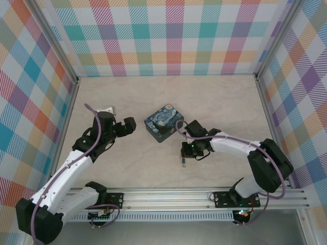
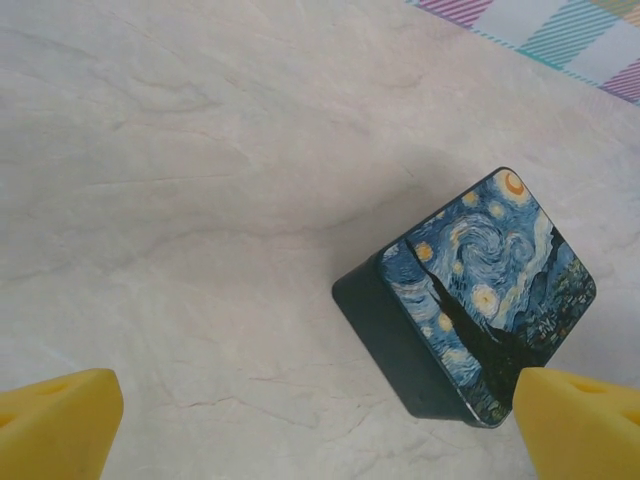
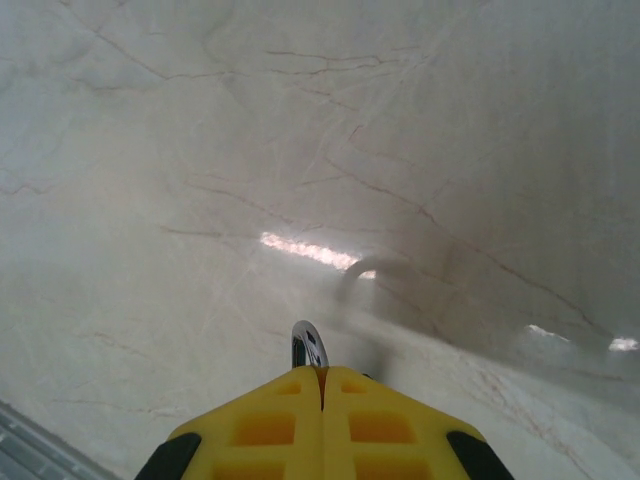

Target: Unlock the padlock with the key

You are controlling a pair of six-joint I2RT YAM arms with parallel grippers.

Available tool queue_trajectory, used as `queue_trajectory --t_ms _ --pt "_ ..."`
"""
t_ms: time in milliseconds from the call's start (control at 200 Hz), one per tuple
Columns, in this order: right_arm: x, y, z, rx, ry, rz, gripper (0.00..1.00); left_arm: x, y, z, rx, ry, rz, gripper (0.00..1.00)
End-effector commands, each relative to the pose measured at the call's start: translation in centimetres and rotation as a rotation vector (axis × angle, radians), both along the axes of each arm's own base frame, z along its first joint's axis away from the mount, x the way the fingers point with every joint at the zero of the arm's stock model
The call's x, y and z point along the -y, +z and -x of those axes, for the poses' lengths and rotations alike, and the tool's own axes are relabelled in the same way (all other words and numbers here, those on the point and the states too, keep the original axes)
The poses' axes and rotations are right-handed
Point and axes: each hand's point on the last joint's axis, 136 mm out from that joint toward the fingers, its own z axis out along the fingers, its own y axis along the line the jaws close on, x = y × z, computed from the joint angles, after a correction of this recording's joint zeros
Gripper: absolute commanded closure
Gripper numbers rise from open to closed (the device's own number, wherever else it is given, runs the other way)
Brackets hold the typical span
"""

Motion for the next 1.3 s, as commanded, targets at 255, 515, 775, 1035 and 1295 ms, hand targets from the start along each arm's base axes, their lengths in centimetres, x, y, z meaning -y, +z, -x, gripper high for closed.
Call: queue_trajectory --t_ms 255,515,775,1035,1295 --pt "-0.9 -0.9 -1.0 0.012 -0.009 0.015 0.93 -2.5 0.0 1.9 -0.002 0.06 -0.064 0.0" --pt "-0.4 0.4 -1.3 0.058 -0.006 0.027 0.78 -2.5 0.4 1.9 0.005 0.057 -0.059 0.0" --pt "1.3 4.7 -2.9 0.232 -0.01 0.058 0.6 -2.7 1.4 1.7 0.026 0.065 -0.072 0.0" --pt "5.5 10.6 -6.1 0.512 -0.081 0.076 0.37 -5.4 2.9 1.5 0.115 0.172 -0.163 0.0" --pt "11.2 14.1 -8.8 0.727 -0.199 0.097 0.18 -7.8 4.6 2.1 0.194 0.246 -0.277 0.0"
